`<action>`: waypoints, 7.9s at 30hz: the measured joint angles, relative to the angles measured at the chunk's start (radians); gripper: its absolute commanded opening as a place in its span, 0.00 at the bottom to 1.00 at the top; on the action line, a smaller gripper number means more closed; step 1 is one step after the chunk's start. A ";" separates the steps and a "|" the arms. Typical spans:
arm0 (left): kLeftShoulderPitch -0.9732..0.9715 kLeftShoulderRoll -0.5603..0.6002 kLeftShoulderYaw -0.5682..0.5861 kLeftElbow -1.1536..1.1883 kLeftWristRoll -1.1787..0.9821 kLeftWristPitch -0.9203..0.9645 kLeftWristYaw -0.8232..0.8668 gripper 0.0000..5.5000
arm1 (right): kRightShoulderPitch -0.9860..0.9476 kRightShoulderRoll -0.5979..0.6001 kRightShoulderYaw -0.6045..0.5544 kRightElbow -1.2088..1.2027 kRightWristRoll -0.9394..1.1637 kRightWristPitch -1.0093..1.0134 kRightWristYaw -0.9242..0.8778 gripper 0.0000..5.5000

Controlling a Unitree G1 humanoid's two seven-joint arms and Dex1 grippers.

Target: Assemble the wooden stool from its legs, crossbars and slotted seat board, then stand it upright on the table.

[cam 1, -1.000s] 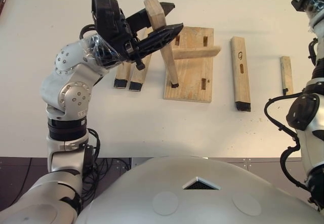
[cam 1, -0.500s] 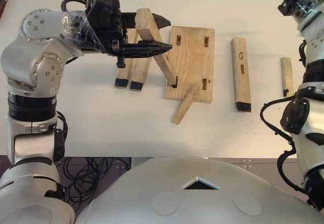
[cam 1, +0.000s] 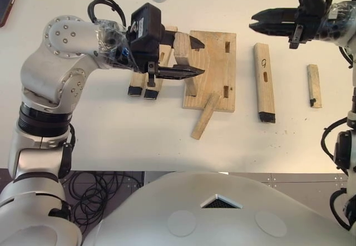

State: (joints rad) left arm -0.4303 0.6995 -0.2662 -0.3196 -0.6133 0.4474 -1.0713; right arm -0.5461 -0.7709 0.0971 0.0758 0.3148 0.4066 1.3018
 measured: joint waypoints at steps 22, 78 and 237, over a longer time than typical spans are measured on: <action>0.190 0.087 -0.098 0.109 0.132 0.067 -0.055 0.53 | 0.241 -0.097 0.124 -0.295 -0.198 -0.562 0.084 0.56; 0.246 -0.094 0.293 0.033 -0.028 0.218 0.214 0.54 | 0.503 -0.064 0.044 -0.248 -0.065 -0.634 -0.448 0.07; -0.016 -0.616 0.224 0.103 0.105 0.331 0.852 0.54 | 0.038 -0.033 0.389 -0.058 -0.163 0.117 0.042 0.55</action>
State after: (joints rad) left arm -0.4462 0.0835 -0.0426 -0.2169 -0.5082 0.7783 -0.2196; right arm -0.5080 -0.8038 0.4865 0.0178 0.1519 0.5239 1.3440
